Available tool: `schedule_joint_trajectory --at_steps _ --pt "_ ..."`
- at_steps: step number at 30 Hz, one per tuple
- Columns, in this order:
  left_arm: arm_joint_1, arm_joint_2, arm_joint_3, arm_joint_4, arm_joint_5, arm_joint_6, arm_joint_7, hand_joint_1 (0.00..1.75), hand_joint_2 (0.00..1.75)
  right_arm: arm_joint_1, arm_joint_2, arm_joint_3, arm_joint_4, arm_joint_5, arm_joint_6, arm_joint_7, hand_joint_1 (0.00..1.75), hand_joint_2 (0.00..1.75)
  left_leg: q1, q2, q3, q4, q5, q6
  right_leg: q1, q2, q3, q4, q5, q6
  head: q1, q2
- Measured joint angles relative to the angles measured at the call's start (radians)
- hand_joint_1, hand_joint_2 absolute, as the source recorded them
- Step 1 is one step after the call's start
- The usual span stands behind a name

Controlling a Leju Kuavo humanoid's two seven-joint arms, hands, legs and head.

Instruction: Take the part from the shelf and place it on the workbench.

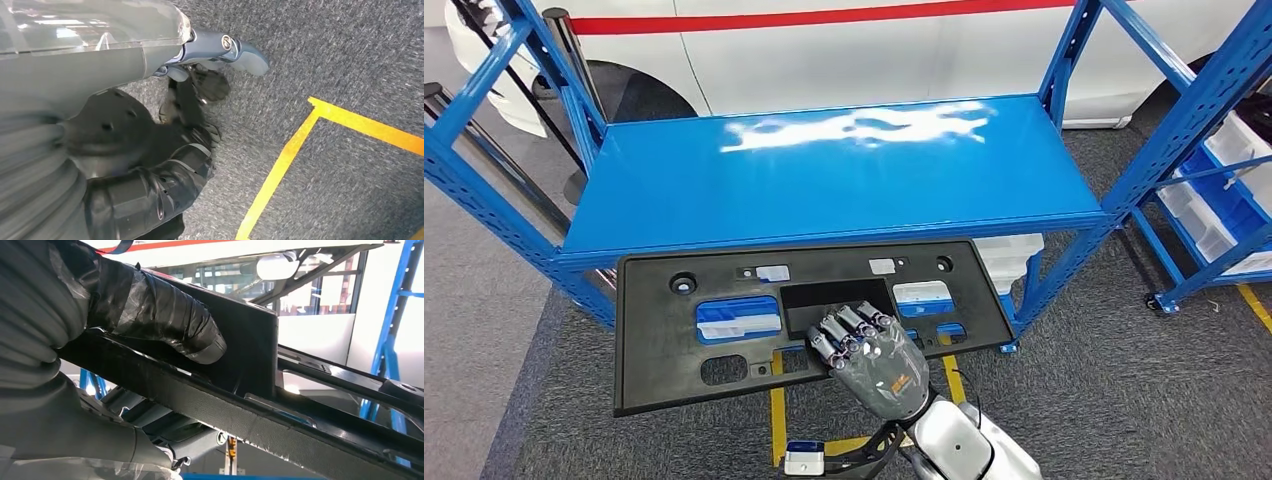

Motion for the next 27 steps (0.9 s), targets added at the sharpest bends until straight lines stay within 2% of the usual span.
schedule_joint_trajectory --at_steps 1,4,5,6,7,9,10,11,12,13,15,16,18,20,21,22,24,25,26,27 --pt "-0.001 0.0 0.0 0.0 0.0 0.001 0.0 0.0 1.75 0.0 0.001 0.0 0.0 0.0 0.0 0.0 1.75 1.75 -0.002 0.0 0.016 -0.032 0.006 0.005 0.001 0.0 -0.002 0.001 0.004 0.006 0.0 0.0" --pt "0.0 0.001 0.001 0.0 0.0 0.003 -0.001 0.0 1.75 0.0 0.002 -0.001 0.0 0.0 0.0 -0.001 1.75 1.75 -0.004 0.001 0.012 -0.044 0.02 0.021 -0.001 0.0 -0.005 -0.001 0.015 0.025 0.001 0.0" --pt "-0.001 0.002 0.001 0.0 0.0 0.004 -0.001 0.0 1.75 0.0 0.002 -0.002 0.0 0.0 0.0 -0.002 1.75 1.75 -0.002 0.002 0.009 -0.048 0.029 0.028 -0.002 0.0 -0.01 0.007 0.005 0.03 0.001 0.0" --pt "-0.001 0.002 0.002 0.0 0.0 0.004 -0.001 0.0 1.75 0.0 0.002 -0.002 0.0 0.0 -0.001 -0.002 1.75 1.75 0.001 0.004 0.004 -0.051 0.038 0.035 -0.003 0.001 -0.021 0.032 -0.02 0.036 0.001 0.0" --pt "-0.002 0.002 0.002 0.0 0.0 0.005 0.0 0.0 1.75 0.001 0.002 -0.002 0.0 -0.001 -0.001 -0.003 1.75 1.75 0.003 0.006 -0.003 -0.053 0.046 0.041 -0.005 0.001 -0.039 0.08 -0.06 0.04 0.002 0.0" --pt "-0.001 0.003 0.003 0.0 0.0 0.005 0.0 0.0 1.75 0.003 0.001 -0.003 0.0 -0.001 -0.001 -0.004 1.75 1.75 0.002 0.007 -0.023 -0.05 0.058 0.046 -0.007 0.001 -0.082 0.211 -0.142 0.048 0.002 0.0" --pt "-0.001 0.003 0.003 0.0 0.0 0.005 0.0 0.0 1.75 0.004 0.001 -0.003 0.0 -0.001 -0.001 -0.005 1.75 1.75 0.002 0.007 -0.033 -0.047 0.063 0.045 -0.009 0.001 -0.093 0.259 -0.164 0.051 0.002 0.0" --pt "0.0 0.003 0.003 0.0 0.0 0.005 0.001 0.0 1.75 0.005 0.001 -0.003 0.0 -0.001 0.0 -0.006 1.75 1.75 0.002 0.007 -0.041 -0.044 0.067 0.044 -0.01 0.001 -0.086 0.27 -0.165 0.052 0.002 0.0" --pt "0.0 0.003 0.004 0.0 0.0 0.005 0.001 0.0 1.75 0.005 0.001 -0.003 0.0 -0.001 0.0 -0.006 1.75 1.75 0.002 0.006 -0.049 -0.04 0.07 0.042 -0.011 0.001 -0.059 0.241 -0.149 0.052 0.002 0.0" --pt "0.0 0.003 0.004 0.0 0.0 0.005 0.001 0.0 1.75 0.005 0.001 -0.003 0.0 -0.001 -0.001 -0.006 1.75 1.75 0.002 0.006 -0.055 -0.036 0.072 0.04 -0.012 0.001 -0.016 0.179 -0.122 0.051 0.002 0.0" --pt "-0.001 0.003 0.004 0.0 0.0 0.005 0.001 0.0 1.75 0.004 0.001 -0.003 0.0 -0.001 -0.001 -0.007 1.75 1.75 0.0 0.004 -0.065 -0.027 0.076 0.033 -0.01 0.003 0.064 0.047 -0.086 0.043 0.002 0.0" --pt "-0.001 0.003 0.004 0.0 0.0 0.005 0.001 0.0 1.75 0.004 0.001 -0.003 0.0 -0.001 -0.001 -0.007 1.75 1.75 -0.001 0.004 -0.069 -0.023 0.079 0.028 -0.008 0.005 0.082 0.01 -0.079 0.038 0.002 0.0" --pt "-0.001 0.003 0.004 0.0 0.0 0.005 0.001 0.0 1.75 0.005 0.001 -0.003 0.0 -0.001 -0.001 -0.008 1.75 1.75 -0.004 0.004 -0.075 -0.022 0.087 0.016 -0.003 0.006 0.08 -0.003 -0.073 0.026 0.001 0.0" --pt "-0.001 0.003 0.004 0.0 0.0 0.005 0.001 0.0 1.75 0.004 0.001 -0.003 0.0 -0.001 -0.001 -0.008 1.75 1.75 -0.001 0.003 -0.082 -0.015 0.08 0.004 -0.006 0.004 0.074 -0.006 -0.062 0.009 0.001 0.0" --pt "-0.001 0.004 0.004 0.0 0.0 0.005 0.001 0.0 1.75 0.004 0.002 -0.003 0.0 -0.001 -0.001 -0.008 1.75 1.75 0.001 0.002 -0.091 0.007 0.06 -0.001 -0.008 0.003 0.07 -0.009 -0.055 0.0 0.001 0.0" --pt "-0.001 0.004 0.004 0.0 0.0 0.005 0.001 0.0 1.75 0.004 0.002 -0.003 0.0 -0.001 -0.001 -0.008 1.75 1.75 0.003 0.001 -0.107 0.048 0.026 -0.005 -0.009 0.001 0.064 -0.011 -0.049 -0.008 0.001 0.0" --pt "0.0 0.004 0.004 0.0 0.0 0.005 0.001 0.0 1.75 0.004 0.002 -0.003 0.0 -0.001 -0.001 -0.008 1.75 1.75 0.004 0.0 -0.154 0.177 -0.054 -0.013 -0.007 0.0 0.048 -0.01 -0.037 -0.014 0.0 0.0" --pt "0.0 0.004 0.004 0.0 0.0 0.005 0.001 0.0 1.75 0.005 0.003 -0.003 0.0 -0.001 -0.001 -0.008 1.75 1.75 0.004 0.0 -0.171 0.233 -0.08 -0.015 -0.006 -0.001 0.039 -0.009 -0.032 -0.014 0.0 0.0" --pt "0.001 0.004 0.004 0.0 0.0 0.005 0.001 0.0 1.75 0.005 0.003 -0.003 0.0 -0.001 -0.001 -0.008 1.75 1.75 0.004 0.0 -0.173 0.259 -0.088 -0.016 -0.005 -0.001 0.03 -0.008 -0.026 -0.014 0.0 0.0" --pt "0.002 0.004 0.004 0.0 0.0 0.005 0.001 0.0 1.75 0.005 0.003 -0.003 0.0 -0.001 -0.001 -0.008 1.75 1.75 0.004 0.0 -0.155 0.244 -0.077 -0.015 -0.004 -0.001 0.024 -0.006 -0.022 -0.013 0.0 0.0"
